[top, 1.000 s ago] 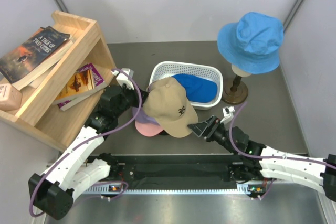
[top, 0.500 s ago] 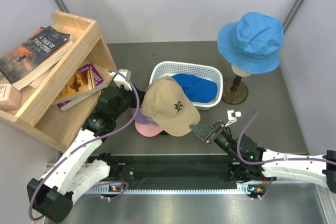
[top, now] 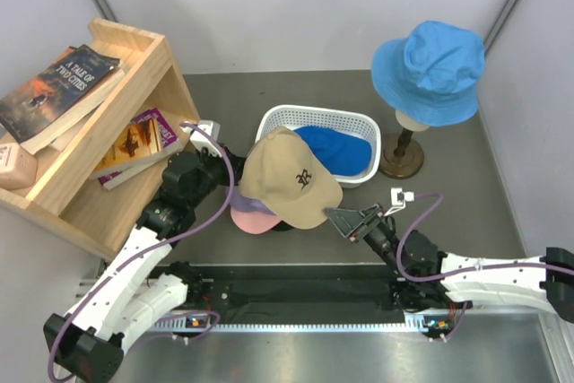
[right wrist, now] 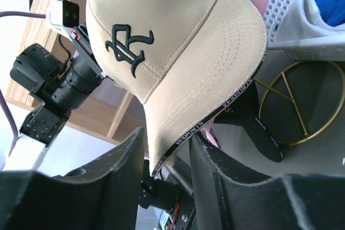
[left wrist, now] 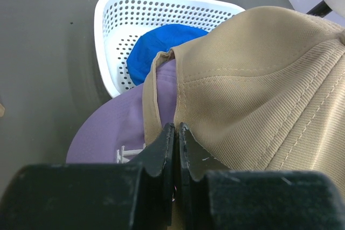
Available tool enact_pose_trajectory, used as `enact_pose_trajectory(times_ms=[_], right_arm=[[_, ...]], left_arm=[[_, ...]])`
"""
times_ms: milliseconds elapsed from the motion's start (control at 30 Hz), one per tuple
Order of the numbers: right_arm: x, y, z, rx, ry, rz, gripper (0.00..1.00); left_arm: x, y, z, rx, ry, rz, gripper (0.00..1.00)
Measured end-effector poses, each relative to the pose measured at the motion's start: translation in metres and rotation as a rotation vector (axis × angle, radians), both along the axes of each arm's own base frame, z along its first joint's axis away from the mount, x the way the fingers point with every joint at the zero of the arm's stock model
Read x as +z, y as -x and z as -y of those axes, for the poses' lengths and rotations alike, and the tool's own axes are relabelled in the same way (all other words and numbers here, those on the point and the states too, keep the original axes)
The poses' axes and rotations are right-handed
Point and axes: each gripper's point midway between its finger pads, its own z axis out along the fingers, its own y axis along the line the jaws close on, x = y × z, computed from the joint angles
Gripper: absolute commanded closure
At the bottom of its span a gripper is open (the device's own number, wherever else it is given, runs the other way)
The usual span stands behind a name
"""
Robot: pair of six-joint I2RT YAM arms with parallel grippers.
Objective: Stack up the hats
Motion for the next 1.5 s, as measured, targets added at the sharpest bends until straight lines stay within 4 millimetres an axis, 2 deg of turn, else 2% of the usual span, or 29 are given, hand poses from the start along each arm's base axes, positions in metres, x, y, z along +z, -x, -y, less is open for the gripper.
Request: enact_pose_trajectory(times_ms=[100, 133, 167, 200, 300, 400, 700, 800, 967, 1133, 1233, 1333, 1500], right_arm=[[0.0, -0.002, -0.001, -0.011, 0.007, 0.016, 0.61], [-0.001, -0.003, -0.002, -0.014, 0.013, 0.02, 0.64], [-0.002, -0.003, -0.003, -0.015, 0.019, 0.024, 0.69], [-0.003, -0.004, -0.004, -0.016, 0.027, 0.027, 0.81], [-0.003, -0.004, -0.005, -0.019, 0.032, 0.039, 0.95], [0.008, -0.002, -0.004, -0.012, -0.009, 0.054, 1.0], [0.043, 0.0, -0.004, -0.004, -0.069, 0.089, 1.0], [0.045, 0.0, -0.008, 0.006, -0.073, 0.07, 1.0], [0.028, -0.001, -0.015, 0.024, -0.064, -0.013, 1.0], [0.015, -0.001, -0.017, 0.029, -0.087, -0.096, 1.0], [-0.003, -0.003, -0.013, 0.015, -0.078, -0.158, 1.0], [-0.016, -0.005, -0.008, -0.006, -0.071, -0.208, 1.0], [-0.022, -0.006, -0.001, -0.033, -0.096, -0.27, 1.0]], left_arm=[[-0.002, 0.0, 0.001, -0.003, -0.001, -0.005, 1.0], [-0.002, 0.0, 0.001, -0.004, -0.001, -0.006, 1.0], [-0.002, 0.0, 0.001, -0.005, -0.001, -0.007, 1.0], [-0.003, 0.0, 0.001, -0.007, -0.002, -0.007, 1.0], [-0.003, 0.001, 0.001, -0.01, -0.002, -0.008, 1.0], [-0.003, 0.001, 0.001, -0.011, -0.004, -0.004, 1.0], [0.004, -0.005, -0.008, 0.044, -0.023, 0.024, 1.0], [0.009, -0.007, -0.017, 0.093, -0.028, 0.038, 1.0], [0.015, -0.004, -0.032, 0.166, -0.028, 0.067, 1.0], [-0.011, -0.005, -0.034, 0.177, -0.047, 0.023, 1.0], [-0.032, -0.007, -0.033, 0.18, -0.067, -0.024, 1.0], [-0.04, -0.01, -0.03, 0.177, -0.063, -0.045, 1.0], [-0.043, -0.015, -0.024, 0.163, -0.051, -0.051, 1.0]])
